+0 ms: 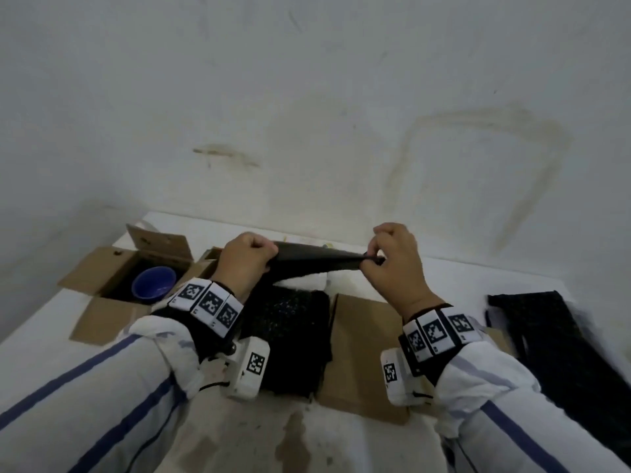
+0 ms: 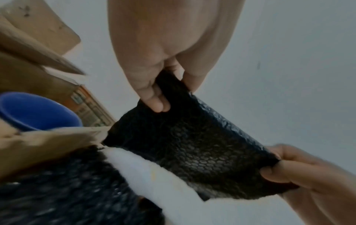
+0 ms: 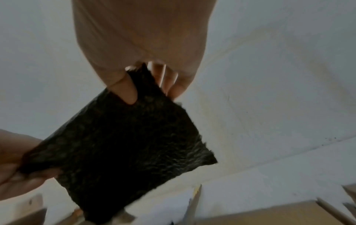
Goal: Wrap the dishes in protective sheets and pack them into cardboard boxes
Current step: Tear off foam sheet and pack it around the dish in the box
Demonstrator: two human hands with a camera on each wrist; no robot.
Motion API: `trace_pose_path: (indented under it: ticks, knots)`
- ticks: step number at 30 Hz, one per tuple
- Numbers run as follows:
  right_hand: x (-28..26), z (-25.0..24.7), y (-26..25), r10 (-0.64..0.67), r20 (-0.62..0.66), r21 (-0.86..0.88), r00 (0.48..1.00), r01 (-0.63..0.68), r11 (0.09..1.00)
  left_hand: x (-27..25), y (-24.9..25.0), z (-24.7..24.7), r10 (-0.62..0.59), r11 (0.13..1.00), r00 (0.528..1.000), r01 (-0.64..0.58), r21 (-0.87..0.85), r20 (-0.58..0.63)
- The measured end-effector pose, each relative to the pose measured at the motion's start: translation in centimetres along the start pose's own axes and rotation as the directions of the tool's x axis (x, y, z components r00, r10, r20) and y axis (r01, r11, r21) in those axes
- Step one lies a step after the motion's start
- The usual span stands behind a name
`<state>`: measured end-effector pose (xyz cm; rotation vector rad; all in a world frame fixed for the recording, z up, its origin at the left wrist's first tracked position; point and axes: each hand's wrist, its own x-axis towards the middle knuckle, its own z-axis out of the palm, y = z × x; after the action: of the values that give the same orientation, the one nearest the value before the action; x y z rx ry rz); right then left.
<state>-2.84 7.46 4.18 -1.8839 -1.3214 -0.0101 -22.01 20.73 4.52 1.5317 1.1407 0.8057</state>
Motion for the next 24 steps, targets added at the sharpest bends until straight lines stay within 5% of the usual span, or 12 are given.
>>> trace_pose_path:
  ticks: [2,5,7,13,15,20,22,24]
  knots:
    - [-0.8,2.0,-0.1,-0.026,0.29,-0.007,0.957,0.029,1.0,0.2,-2.3,-1.3,-0.022,0.97,0.998,0.006,0.243,0.063]
    - [-2.4,4.3,-0.7,0.119,0.713,-0.17,0.691,0.006,0.985,0.0,-5.7,-2.1,-0.113,0.84,0.963,-0.038,0.541,0.244]
    - [-3.7,5.7,-1.2,0.184,0.787,-0.241,0.588,0.02,0.97,-0.3,-7.8,-2.0,-0.194,0.728,0.914,-0.109,0.677,0.357]
    - [-5.6,9.5,-1.6,0.251,0.876,-0.351,0.412,0.187,0.917,-2.0,-9.9,-2.3,-0.38,0.276,0.795,-0.389,0.879,0.472]
    - [-5.8,10.2,-1.8,0.273,0.896,-0.365,0.35,0.231,0.902,-2.0,-9.9,-2.3,-0.379,0.216,0.771,-0.464,0.859,0.512]
    - [-5.3,11.0,-2.4,0.371,0.858,-0.387,0.355,-0.027,0.922,-1.9,-9.9,-2.1,-0.289,0.2,0.76,-0.547,0.813,0.582]
    - [-4.9,11.1,-2.3,0.383,0.825,-0.387,0.416,-0.078,0.919,-2.4,-9.5,-2.0,-0.235,0.199,0.752,-0.583,0.788,0.616]
    - [-4.5,11.2,-2.2,0.331,0.781,-0.385,0.53,-0.009,0.923,-2.6,-9.2,-1.6,-0.117,0.254,0.755,-0.605,0.754,0.645]
